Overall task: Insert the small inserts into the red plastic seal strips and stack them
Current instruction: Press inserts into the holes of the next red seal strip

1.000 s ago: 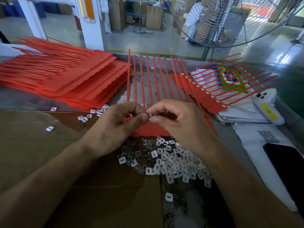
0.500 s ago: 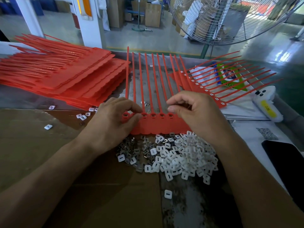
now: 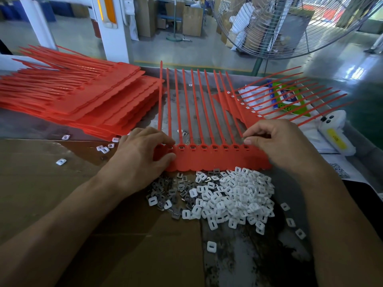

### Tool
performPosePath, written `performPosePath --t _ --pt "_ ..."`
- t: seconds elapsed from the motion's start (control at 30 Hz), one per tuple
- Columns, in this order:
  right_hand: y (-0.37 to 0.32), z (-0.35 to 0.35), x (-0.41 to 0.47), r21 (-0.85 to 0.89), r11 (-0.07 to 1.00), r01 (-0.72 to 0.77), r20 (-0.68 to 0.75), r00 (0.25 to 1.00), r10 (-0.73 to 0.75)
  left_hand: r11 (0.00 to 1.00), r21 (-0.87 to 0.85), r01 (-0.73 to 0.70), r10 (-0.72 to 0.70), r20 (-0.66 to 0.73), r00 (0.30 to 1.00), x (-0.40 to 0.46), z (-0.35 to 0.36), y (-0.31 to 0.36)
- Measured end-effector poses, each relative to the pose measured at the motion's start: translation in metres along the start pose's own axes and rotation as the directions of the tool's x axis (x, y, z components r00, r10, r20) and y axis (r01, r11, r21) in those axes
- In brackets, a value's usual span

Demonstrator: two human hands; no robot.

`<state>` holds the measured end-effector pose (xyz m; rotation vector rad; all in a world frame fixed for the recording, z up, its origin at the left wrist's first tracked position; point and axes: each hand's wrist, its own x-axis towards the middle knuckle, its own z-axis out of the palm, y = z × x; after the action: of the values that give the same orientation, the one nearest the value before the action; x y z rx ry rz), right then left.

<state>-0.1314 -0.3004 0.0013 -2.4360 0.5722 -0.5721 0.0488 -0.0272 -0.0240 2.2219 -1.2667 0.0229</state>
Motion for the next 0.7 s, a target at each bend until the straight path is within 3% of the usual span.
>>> performPosePath --t 0.3,0.7 --pt "0.0088 -0.0035 0.0003 -0.059 0.994 -0.090 0.087 0.992 0.095 1.000 0.012 0.003 -0.003 0.043 0.999 -0.0003 -0.0011 -0.0008" --pt "0.0068 -0.0002 0.0011 -0.068 0.993 -0.099 0.079 0.991 0.104 1.000 0.002 0.007 -0.008 0.056 0.998 0.0002 -0.0006 -0.0017"
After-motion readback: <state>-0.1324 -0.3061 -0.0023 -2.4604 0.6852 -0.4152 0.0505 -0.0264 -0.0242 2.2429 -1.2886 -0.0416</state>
